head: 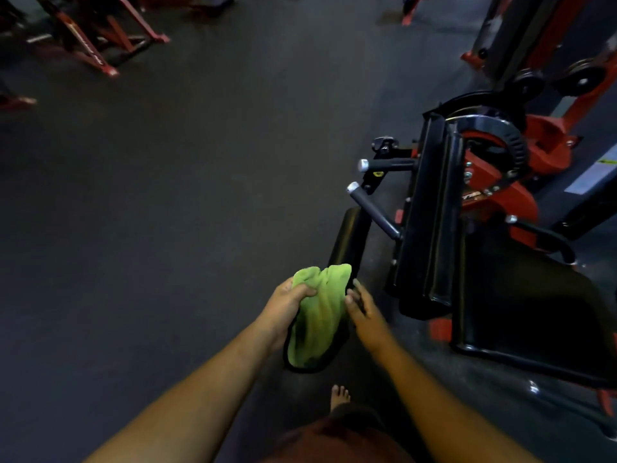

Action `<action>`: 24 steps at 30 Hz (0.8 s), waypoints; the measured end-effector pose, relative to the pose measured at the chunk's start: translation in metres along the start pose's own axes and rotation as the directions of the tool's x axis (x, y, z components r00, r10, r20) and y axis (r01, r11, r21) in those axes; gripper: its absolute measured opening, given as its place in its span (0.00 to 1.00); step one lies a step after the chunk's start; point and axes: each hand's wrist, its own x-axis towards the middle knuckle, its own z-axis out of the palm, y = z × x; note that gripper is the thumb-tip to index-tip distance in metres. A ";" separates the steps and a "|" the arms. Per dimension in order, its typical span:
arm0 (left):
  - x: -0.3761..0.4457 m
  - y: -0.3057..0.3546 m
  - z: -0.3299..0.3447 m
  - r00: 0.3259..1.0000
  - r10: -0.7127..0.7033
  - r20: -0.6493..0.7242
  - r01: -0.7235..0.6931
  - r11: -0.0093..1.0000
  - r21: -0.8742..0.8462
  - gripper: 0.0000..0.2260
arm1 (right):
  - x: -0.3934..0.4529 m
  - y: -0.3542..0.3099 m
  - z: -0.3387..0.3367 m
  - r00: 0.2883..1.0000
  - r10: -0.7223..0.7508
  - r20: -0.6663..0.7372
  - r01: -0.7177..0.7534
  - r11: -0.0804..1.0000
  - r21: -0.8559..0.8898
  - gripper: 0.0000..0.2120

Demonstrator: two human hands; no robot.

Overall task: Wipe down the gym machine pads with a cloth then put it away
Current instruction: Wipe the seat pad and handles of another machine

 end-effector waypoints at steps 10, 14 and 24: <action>0.069 0.029 -0.082 0.981 -0.005 -0.195 0.007 1.000 0.009 0.12 | 0.079 -0.021 0.051 0.990 0.134 0.047 -0.141 0.969 0.203 0.21; 0.105 0.026 -0.119 0.998 -0.046 0.034 0.042 0.994 0.101 0.18 | 0.100 -0.014 0.069 0.984 0.128 -0.126 -0.114 0.987 0.113 0.16; 0.210 0.021 -0.170 0.971 -0.112 0.209 -0.007 0.866 0.500 0.31 | 0.124 -0.005 0.121 0.844 0.088 -0.529 -0.162 0.982 -0.096 0.08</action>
